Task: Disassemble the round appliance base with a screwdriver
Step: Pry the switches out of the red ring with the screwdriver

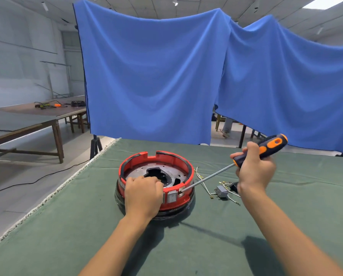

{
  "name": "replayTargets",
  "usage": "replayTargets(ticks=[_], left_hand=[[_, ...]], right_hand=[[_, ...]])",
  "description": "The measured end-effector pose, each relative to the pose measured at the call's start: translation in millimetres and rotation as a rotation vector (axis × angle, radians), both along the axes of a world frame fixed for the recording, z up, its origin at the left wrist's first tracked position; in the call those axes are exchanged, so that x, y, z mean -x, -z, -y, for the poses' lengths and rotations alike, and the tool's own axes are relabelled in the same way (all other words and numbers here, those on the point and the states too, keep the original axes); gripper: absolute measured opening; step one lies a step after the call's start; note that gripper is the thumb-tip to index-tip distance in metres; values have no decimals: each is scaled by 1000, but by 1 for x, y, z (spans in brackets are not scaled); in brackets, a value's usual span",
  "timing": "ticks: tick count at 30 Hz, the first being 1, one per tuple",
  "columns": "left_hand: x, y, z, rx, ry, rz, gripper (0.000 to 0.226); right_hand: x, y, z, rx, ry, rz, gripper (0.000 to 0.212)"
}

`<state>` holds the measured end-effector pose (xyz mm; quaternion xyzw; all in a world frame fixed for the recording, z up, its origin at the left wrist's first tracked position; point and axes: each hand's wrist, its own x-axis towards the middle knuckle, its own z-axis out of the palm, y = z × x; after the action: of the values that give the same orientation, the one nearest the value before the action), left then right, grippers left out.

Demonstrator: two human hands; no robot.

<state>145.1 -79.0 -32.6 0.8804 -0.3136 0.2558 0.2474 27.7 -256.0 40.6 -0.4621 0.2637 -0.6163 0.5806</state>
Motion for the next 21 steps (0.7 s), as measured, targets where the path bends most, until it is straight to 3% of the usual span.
replayTargets(ticks=[14, 21], left_hand=[[2, 3, 4, 51, -5, -3, 30], [0, 4, 1, 61, 34, 6, 33]], right_hand=[[-3, 37, 16, -276, 29, 77, 19], [-24, 30, 31, -352, -80, -83, 23]])
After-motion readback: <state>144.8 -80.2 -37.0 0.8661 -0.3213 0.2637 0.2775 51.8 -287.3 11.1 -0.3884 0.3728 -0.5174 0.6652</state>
